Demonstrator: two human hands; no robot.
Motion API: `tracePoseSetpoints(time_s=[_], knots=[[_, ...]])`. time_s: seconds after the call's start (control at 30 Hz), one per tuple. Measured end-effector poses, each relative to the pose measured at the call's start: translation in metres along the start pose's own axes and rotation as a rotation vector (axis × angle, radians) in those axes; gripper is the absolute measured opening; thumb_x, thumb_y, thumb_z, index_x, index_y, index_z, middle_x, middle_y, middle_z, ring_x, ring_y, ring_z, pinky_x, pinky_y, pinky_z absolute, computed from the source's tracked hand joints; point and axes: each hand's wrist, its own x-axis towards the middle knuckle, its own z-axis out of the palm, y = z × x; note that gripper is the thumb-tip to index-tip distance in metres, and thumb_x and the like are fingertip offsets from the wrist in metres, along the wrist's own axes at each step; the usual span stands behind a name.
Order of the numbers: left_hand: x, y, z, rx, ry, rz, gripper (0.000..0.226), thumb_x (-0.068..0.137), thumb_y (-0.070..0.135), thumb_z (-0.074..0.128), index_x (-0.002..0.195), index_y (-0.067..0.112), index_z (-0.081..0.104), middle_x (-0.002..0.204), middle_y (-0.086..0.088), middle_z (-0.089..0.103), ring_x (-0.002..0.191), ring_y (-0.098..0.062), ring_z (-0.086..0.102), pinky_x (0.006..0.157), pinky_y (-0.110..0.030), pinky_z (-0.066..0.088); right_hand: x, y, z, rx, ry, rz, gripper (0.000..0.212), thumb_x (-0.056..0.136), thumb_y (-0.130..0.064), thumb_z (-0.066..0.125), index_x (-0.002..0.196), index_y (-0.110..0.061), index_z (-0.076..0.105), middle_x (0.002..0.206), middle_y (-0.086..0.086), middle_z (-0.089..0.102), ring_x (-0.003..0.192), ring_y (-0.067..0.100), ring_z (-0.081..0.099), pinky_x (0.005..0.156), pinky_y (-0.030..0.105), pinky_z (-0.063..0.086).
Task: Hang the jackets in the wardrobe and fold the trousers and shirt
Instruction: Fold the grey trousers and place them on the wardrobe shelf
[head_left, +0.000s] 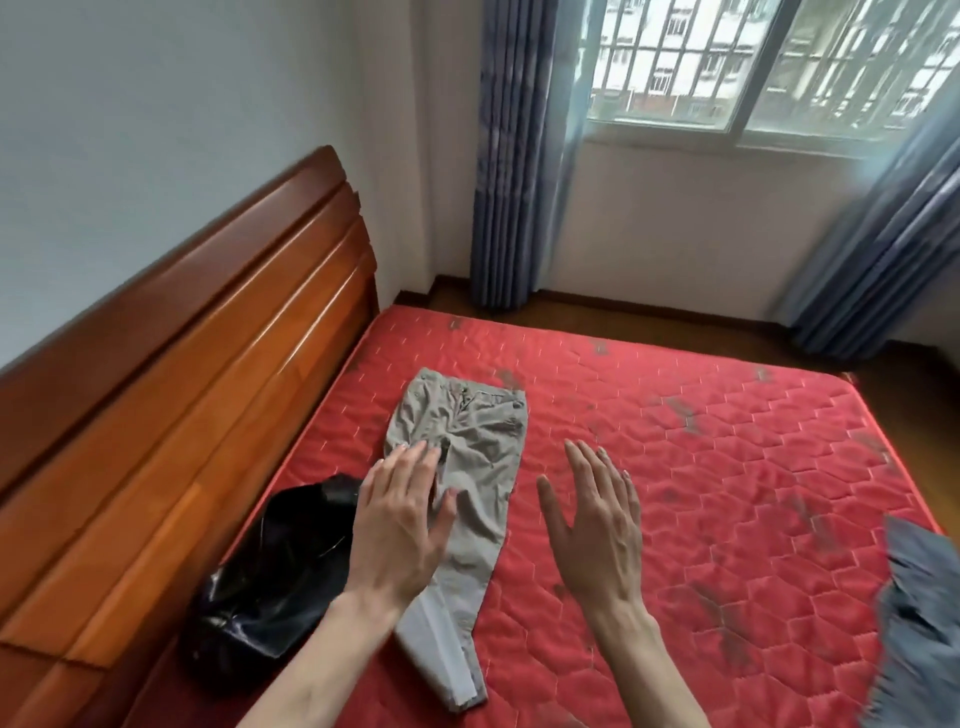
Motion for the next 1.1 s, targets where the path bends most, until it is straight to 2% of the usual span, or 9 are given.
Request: tracePoseSetpoints(time_s=[0.23, 0.43, 0.5, 0.57, 0.67, 0.73, 0.87, 0.97, 1.1], knots=[[0.067, -0.05, 0.037, -0.047, -0.069, 0.015, 0.057, 0.107, 0.052, 0.036, 0.145, 0.015, 0.057, 0.149, -0.005, 0.058, 0.145, -0.02, 0.044, 0.12, -0.045, 0.037, 0.068, -0.012, 0.05, 0.013, -0.01, 0.118, 0.061, 0.104, -0.052, 0.052, 0.156, -0.02, 0.046, 0.159, 0.002, 0.048, 0.152, 0.021, 0.037, 0.126, 0.049, 0.028], [0.143, -0.075, 0.088, -0.106, -0.094, -0.056, 0.057, 0.104, 0.049, 0.037, 0.141, 0.013, 0.061, 0.145, -0.005, 0.061, 0.14, -0.022, 0.051, 0.118, -0.041, 0.039, 0.136, 0.02, 0.117, 0.068, -0.055, 0.194, 0.067, 0.102, -0.059, 0.044, 0.157, -0.021, 0.042, 0.159, 0.002, 0.048, 0.151, 0.02, 0.037, 0.124, 0.048, 0.032], [0.161, -0.089, 0.11, -0.143, -0.073, -0.084, 0.055, 0.104, 0.049, 0.037, 0.14, 0.014, 0.062, 0.144, -0.003, 0.062, 0.139, -0.02, 0.052, 0.117, -0.037, 0.038, 0.151, 0.033, 0.146, 0.091, -0.065, 0.222, 0.068, 0.102, -0.06, 0.044, 0.159, -0.023, 0.038, 0.161, 0.001, 0.044, 0.153, 0.018, 0.035, 0.126, 0.046, 0.028], [0.174, -0.107, 0.136, -0.176, -0.06, -0.123, 0.055, 0.105, 0.049, 0.036, 0.139, 0.014, 0.062, 0.142, -0.002, 0.063, 0.136, -0.018, 0.053, 0.115, -0.036, 0.039, 0.162, 0.044, 0.179, 0.101, -0.075, 0.253, 0.069, 0.102, -0.058, 0.046, 0.16, -0.024, 0.033, 0.165, 0.0, 0.037, 0.156, 0.016, 0.028, 0.129, 0.045, 0.018], [0.189, -0.14, 0.191, -0.226, -0.033, -0.158, 0.054, 0.105, 0.046, 0.038, 0.138, 0.013, 0.063, 0.14, -0.002, 0.065, 0.133, -0.016, 0.054, 0.112, -0.037, 0.043, 0.175, 0.062, 0.237, 0.096, -0.072, 0.322, 0.07, 0.102, -0.055, 0.048, 0.163, -0.026, 0.029, 0.17, -0.003, 0.024, 0.159, 0.014, 0.015, 0.129, 0.043, 0.008], [0.193, -0.168, 0.234, -0.239, -0.011, -0.134, 0.048, 0.105, 0.04, 0.042, 0.138, 0.012, 0.063, 0.141, -0.002, 0.064, 0.135, -0.015, 0.052, 0.112, -0.035, 0.041, 0.179, 0.076, 0.281, 0.121, -0.072, 0.347, 0.07, 0.102, -0.053, 0.049, 0.163, -0.026, 0.028, 0.171, -0.004, 0.021, 0.159, 0.012, 0.012, 0.129, 0.042, 0.007], [0.195, -0.224, 0.333, -0.181, -0.061, -0.075, 0.044, 0.104, 0.031, 0.046, 0.14, 0.013, 0.062, 0.142, -0.002, 0.063, 0.137, -0.017, 0.052, 0.115, -0.035, 0.04, 0.189, 0.117, 0.369, 0.143, -0.111, 0.369, 0.071, 0.102, -0.048, 0.052, 0.164, -0.024, 0.027, 0.17, -0.004, 0.025, 0.159, 0.014, 0.017, 0.13, 0.046, 0.014], [0.196, -0.264, 0.403, -0.135, -0.106, -0.119, 0.041, 0.103, 0.025, 0.049, 0.14, 0.011, 0.062, 0.141, -0.004, 0.064, 0.134, -0.02, 0.055, 0.114, -0.041, 0.045, 0.198, 0.149, 0.434, 0.206, -0.158, 0.41, 0.07, 0.103, -0.046, 0.054, 0.163, -0.019, 0.029, 0.168, 0.001, 0.031, 0.157, 0.016, 0.024, 0.128, 0.046, 0.021], [0.197, -0.309, 0.48, -0.082, -0.215, -0.225, 0.04, 0.102, 0.016, 0.057, 0.141, 0.009, 0.061, 0.141, -0.008, 0.063, 0.134, -0.026, 0.055, 0.114, -0.044, 0.044, 0.207, 0.196, 0.512, 0.257, -0.237, 0.552, 0.067, 0.105, -0.039, 0.057, 0.161, -0.015, 0.031, 0.164, 0.011, 0.037, 0.151, 0.026, 0.035, 0.125, 0.042, 0.027]])
